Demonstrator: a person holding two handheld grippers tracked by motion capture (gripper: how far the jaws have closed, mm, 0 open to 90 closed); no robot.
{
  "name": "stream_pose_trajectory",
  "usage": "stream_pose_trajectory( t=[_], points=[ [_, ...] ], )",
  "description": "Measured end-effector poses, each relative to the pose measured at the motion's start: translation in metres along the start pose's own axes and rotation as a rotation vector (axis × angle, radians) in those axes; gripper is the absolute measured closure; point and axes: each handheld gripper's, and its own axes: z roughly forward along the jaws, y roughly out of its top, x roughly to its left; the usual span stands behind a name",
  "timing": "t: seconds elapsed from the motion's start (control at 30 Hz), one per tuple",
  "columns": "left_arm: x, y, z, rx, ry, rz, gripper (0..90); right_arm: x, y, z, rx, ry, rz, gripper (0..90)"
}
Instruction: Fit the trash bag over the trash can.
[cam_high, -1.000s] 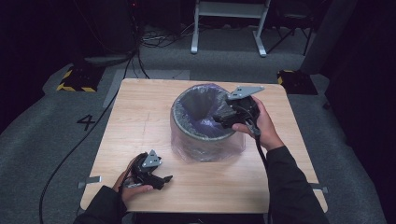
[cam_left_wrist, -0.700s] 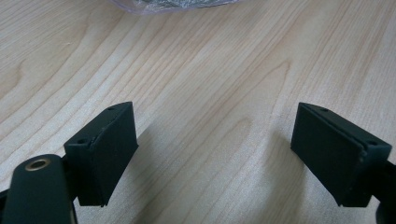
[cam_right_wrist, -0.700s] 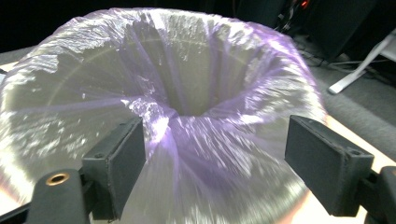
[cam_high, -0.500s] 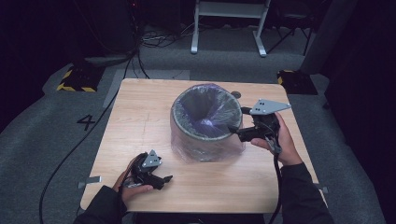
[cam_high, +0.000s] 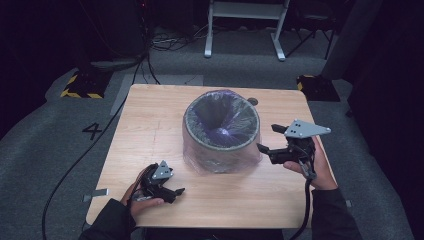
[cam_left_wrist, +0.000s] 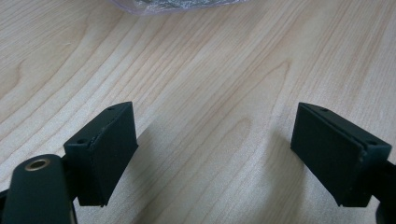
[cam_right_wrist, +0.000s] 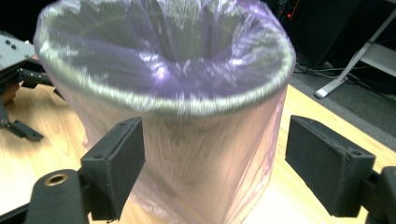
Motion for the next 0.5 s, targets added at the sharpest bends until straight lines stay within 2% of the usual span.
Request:
stream_pose_trajectory(
  t=[0.27,0.5],
  points=[
    [0.000,0.000,0.000,0.000,-0.001,-0.002,14.0,0.004,-0.024,0.002,0.049,-0.017,-0.009,19.5],
    [0.000,0.000,0.000,0.000,0.000,0.000,14.0,0.007,-0.043,0.009,0.100,-0.015,-0.007,18.4]
  ],
)
